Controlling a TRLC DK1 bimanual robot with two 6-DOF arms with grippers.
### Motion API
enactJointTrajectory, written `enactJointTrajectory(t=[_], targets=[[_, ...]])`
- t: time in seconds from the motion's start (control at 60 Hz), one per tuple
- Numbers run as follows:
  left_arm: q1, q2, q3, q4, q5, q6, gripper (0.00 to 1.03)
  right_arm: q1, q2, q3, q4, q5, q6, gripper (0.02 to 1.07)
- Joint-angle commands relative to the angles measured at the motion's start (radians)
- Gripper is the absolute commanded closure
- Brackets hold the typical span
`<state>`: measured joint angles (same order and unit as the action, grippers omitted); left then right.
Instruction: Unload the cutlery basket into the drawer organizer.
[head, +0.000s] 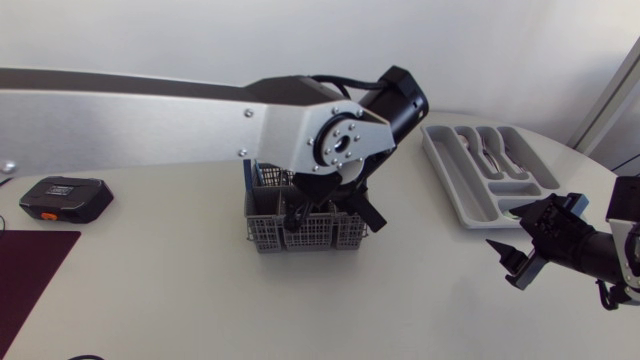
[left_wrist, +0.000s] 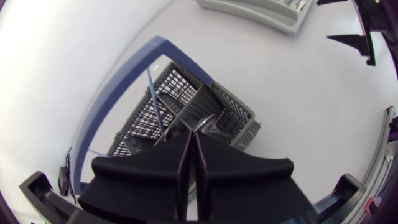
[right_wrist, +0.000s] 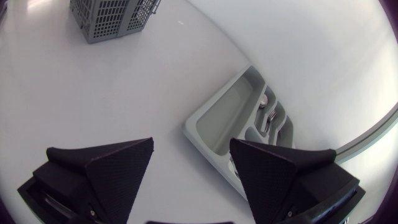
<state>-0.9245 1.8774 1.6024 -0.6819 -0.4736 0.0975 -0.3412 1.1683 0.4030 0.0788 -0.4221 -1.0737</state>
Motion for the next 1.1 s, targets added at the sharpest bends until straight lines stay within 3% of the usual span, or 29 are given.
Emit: enactJointTrajectory(t=[0.0, 0.333, 0.583, 0.817, 1.083], targets=[[-0.008, -0.083, -0.036, 0.018, -0.013, 0.031, 1.00, 0.007, -0.024, -0.033, 0.003, -0.007, -0.003, 0.18], [-0.020, -0.261, -0.053, 0.056, -0.011, 0.068, 1.00, 0.068, -0.191, -0.006, -0.149, -0.033, 0.060, 0.18], [0.024, -0.331, -0.042, 0.058, 0.151, 0.030, 1.00, 0.200, -0.368, 0.056, -0.300, -0.038, 0.227, 0.18], [0.035, -0.250, -0.010, 0.058, 0.236, -0.048, 1.00, 0.401, -0.420, 0.080, -0.292, 0.054, 0.414, 0.19], [0.049, -0.139, 0.053, 0.059, 0.237, -0.151, 1.00, 0.585, -0.360, 0.106, -0.201, 0.184, 0.561, 0.19]])
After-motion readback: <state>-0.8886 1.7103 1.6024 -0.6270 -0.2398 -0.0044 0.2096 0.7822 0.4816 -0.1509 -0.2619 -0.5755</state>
